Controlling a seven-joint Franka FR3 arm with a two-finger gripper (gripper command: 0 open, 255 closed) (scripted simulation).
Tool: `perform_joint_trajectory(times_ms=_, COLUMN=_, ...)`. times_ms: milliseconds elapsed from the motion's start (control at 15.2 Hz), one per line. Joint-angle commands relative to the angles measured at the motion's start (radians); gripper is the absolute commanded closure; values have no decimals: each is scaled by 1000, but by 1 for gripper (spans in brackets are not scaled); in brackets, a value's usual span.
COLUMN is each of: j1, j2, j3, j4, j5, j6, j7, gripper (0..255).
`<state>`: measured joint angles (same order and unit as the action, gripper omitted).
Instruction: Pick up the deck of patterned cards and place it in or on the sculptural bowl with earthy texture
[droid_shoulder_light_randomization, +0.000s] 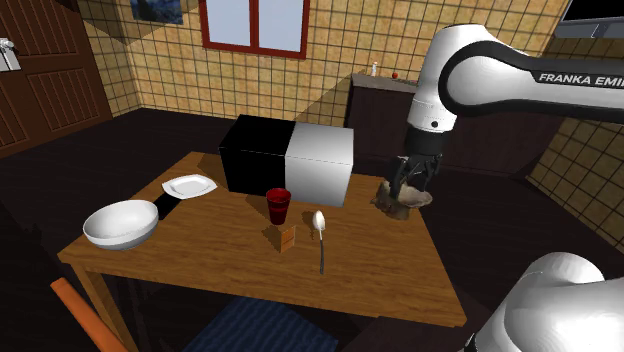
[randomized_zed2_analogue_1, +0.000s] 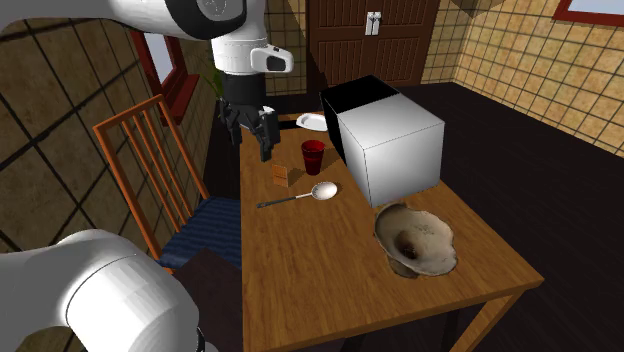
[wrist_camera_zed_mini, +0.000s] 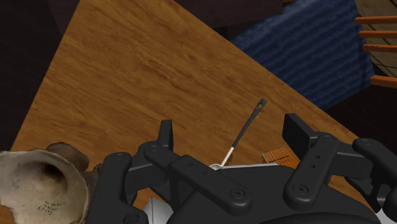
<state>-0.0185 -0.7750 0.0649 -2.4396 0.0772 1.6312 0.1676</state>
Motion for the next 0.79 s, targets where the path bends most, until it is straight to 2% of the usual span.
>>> perform_joint_trajectory(times_ms=0, j1=0, j2=0, j3=0, j4=0, j5=0, j6=0, j7=0, gripper=0)
perform_joint_trajectory(times_ms=330, j1=14, j2=245, j3=36, j4=106, j5=11, j6=67, j7=8, gripper=0)
perform_joint_trajectory(times_ms=726, j1=28, j2=536, j3=75, j4=274, j5=6, j6=104, j7=25, gripper=0)
